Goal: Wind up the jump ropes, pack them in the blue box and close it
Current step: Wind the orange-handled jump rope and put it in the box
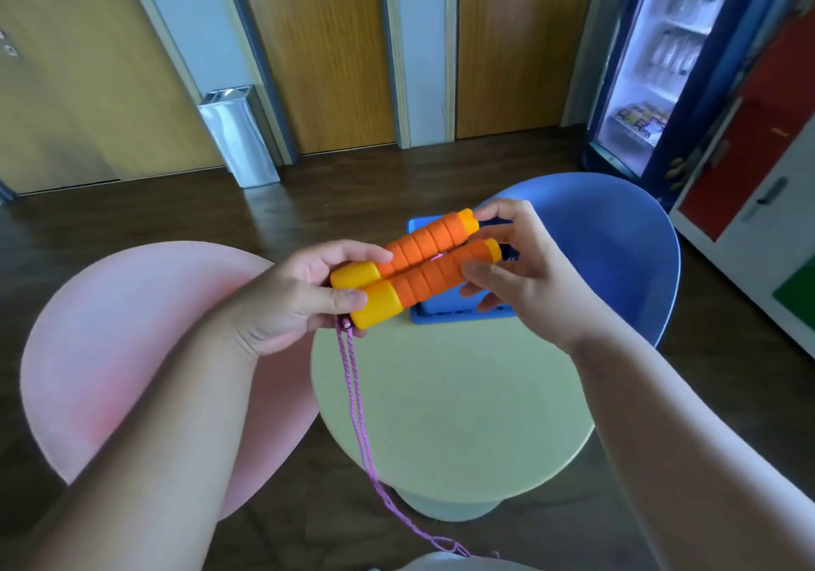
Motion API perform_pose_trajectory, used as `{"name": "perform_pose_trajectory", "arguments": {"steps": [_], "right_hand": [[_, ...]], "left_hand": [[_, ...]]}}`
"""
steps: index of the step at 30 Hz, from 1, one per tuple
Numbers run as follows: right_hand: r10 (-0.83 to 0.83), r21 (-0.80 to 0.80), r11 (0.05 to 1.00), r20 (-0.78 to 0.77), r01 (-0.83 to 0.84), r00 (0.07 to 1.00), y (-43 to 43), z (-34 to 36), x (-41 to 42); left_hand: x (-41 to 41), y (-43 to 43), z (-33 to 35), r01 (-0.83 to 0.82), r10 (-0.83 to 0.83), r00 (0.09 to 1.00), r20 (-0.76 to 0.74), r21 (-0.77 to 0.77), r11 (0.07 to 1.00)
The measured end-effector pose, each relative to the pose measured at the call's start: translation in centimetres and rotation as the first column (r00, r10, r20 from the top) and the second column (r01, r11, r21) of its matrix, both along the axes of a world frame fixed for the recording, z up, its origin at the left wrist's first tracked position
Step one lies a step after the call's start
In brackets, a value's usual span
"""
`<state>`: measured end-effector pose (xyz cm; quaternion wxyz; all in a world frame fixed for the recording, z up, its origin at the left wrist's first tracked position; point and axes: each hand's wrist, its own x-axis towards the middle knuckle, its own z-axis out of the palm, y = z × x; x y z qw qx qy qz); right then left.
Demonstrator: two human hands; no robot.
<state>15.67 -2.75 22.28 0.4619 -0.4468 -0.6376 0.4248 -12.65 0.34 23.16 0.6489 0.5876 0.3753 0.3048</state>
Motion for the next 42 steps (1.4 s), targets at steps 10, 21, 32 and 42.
{"name": "perform_pose_trajectory", "arguments": {"steps": [10,21,32,42], "right_hand": [[-0.104,-0.188,0.981,-0.244,0.058,0.964,-0.6,-1.7,-2.4],[-0.141,-0.235,0.968,-0.207,0.091,0.968,0.0,-2.4,-2.7],[-0.131,-0.255,0.966,-0.317,0.049,0.939,2.2,-2.9,-1.5],[-0.231,-0.273,0.954,-0.389,0.128,0.892,4.6,-3.2,-4.9]], "left_hand": [[0.2,2.6,-1.5,-0.051,0.052,0.999,-0.015,0.042,0.998],[4.5,2.3,-6.3,-0.559,0.581,0.814,0.005,0.284,0.779],[4.6,2.8,-6.0,-0.617,0.612,0.787,0.072,0.109,0.78],[7.0,0.7,-7.9,-0.571,0.731,0.626,0.273,-0.477,0.668]]}}
